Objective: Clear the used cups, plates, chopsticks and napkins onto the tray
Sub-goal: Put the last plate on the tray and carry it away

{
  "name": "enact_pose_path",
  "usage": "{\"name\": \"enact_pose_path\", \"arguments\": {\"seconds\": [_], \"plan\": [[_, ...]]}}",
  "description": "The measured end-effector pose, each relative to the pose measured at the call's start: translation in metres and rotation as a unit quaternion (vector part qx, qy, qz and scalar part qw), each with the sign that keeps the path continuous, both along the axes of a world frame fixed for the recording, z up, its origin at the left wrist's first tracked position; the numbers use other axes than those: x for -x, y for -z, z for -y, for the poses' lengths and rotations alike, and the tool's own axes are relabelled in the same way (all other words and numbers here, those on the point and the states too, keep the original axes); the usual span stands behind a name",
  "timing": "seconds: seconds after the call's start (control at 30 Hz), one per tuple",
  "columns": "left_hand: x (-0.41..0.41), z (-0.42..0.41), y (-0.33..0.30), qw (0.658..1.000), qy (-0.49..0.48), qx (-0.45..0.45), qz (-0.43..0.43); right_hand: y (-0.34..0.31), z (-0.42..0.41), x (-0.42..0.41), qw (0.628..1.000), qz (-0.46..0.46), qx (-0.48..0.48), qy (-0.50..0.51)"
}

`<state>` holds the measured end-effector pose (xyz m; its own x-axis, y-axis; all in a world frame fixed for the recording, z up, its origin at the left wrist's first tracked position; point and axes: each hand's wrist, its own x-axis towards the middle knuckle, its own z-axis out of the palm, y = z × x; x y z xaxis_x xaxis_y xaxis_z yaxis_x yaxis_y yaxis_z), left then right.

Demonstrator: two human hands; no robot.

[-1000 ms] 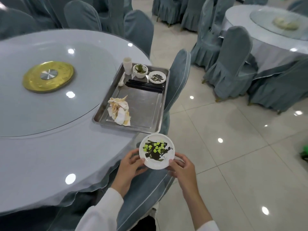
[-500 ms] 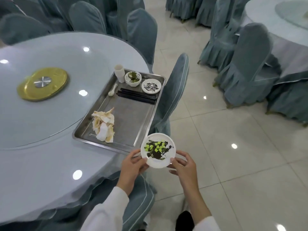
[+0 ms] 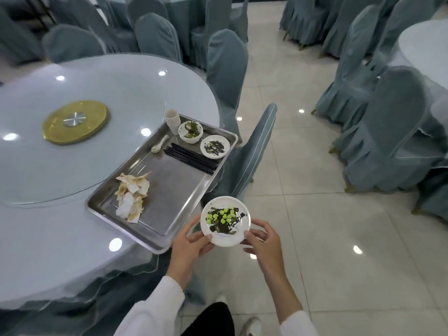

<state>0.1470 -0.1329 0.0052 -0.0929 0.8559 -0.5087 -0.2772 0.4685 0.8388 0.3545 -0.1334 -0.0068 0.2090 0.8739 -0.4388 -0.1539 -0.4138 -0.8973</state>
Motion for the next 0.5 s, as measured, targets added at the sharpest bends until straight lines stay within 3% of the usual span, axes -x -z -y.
{"name": "enact_pose_path", "arguments": {"seconds": [0.5], "plan": [[0.013,-0.176,0.028,0.996,-0.079,0.004,0.035,0.004,-0.205,0.006,0.992,0.087,-0.014,-0.092]]}}
